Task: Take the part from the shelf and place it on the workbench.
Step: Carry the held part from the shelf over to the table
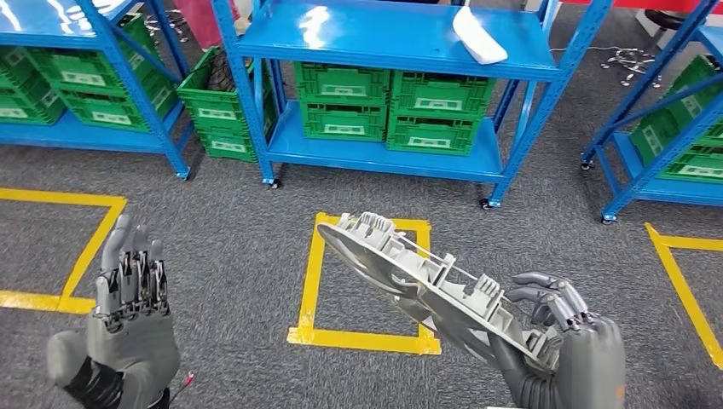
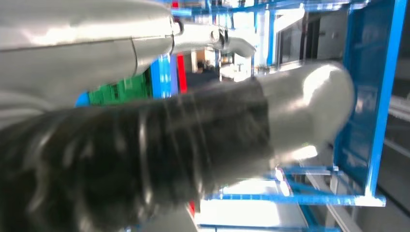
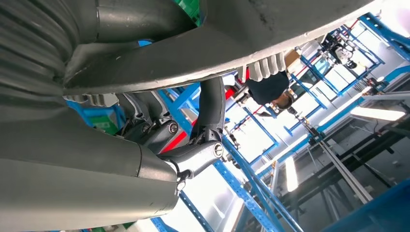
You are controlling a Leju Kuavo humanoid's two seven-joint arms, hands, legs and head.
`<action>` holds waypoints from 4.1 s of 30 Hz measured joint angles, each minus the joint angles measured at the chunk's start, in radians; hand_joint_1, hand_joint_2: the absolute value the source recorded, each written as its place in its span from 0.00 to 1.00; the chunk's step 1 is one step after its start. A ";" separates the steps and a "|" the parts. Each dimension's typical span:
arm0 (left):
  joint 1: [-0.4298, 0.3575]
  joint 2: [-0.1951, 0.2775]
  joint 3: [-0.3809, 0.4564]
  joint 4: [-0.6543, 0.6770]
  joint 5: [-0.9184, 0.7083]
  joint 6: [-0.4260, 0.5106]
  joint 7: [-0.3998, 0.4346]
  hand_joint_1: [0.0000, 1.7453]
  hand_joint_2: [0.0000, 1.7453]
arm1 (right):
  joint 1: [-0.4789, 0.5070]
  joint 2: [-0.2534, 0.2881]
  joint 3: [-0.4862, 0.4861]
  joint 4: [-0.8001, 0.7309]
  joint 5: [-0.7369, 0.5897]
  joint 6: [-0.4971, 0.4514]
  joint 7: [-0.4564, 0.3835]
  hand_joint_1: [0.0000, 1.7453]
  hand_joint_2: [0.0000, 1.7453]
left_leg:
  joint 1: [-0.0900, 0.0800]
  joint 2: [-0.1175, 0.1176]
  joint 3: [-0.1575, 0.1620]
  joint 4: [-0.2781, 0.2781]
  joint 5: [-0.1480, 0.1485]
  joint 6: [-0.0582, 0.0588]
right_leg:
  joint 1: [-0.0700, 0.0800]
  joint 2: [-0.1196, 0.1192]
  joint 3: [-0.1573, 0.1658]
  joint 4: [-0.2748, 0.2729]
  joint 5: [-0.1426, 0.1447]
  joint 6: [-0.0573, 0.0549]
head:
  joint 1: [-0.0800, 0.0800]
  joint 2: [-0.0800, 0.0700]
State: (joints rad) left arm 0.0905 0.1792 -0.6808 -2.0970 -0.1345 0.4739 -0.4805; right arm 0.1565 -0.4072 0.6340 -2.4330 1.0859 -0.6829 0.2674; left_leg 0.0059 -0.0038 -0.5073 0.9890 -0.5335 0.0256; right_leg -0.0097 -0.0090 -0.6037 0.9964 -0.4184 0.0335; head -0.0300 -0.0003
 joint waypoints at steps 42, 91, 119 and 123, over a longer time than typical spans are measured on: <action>-0.040 -0.017 -0.005 0.000 -0.027 -0.038 0.056 0.00 0.00 | -0.018 -0.011 -0.048 -0.025 -0.102 0.051 -0.010 1.00 1.00 | 0.002 0.004 -0.071 0.021 0.063 0.024 | -0.002 0.004 0.028 0.106 -0.106 0.017 | 0.051 0.000; 0.001 0.000 -0.008 -0.047 -0.073 0.048 0.084 0.00 0.00 | -0.064 0.001 -0.048 -0.015 -0.204 0.099 -0.091 1.00 1.00 | 0.008 -0.073 -0.023 0.022 0.018 0.000 | 0.000 0.114 0.006 0.001 -0.010 -0.003 | 0.002 0.000; 0.036 0.024 -0.009 -0.069 -0.097 0.109 0.082 0.00 0.00 | -0.069 0.027 -0.046 0.009 -0.224 0.111 -0.137 1.00 1.00 | 0.016 -0.048 -0.083 0.096 0.025 -0.017 | 0.002 0.100 0.025 -0.005 -0.017 -0.020 | 0.011 0.000; 0.040 0.025 -0.010 -0.069 -0.102 0.121 0.072 0.00 0.00 | -0.064 0.031 -0.044 0.012 -0.219 0.104 -0.142 1.00 1.00 | 0.014 -0.063 -0.042 0.026 0.038 -0.003 | -0.007 0.145 0.000 0.002 -0.009 0.009 | 0.011 0.000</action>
State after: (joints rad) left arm 0.1304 0.2046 -0.6905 -2.1660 -0.2362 0.5948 -0.4089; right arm 0.0924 -0.3762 0.5897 -2.4210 0.8665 -0.5786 0.1249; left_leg 0.0202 -0.0670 -0.5497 1.0145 -0.4960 0.0229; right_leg -0.0163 0.1358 -0.6040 0.9983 -0.4276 0.0425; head -0.0195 -0.0001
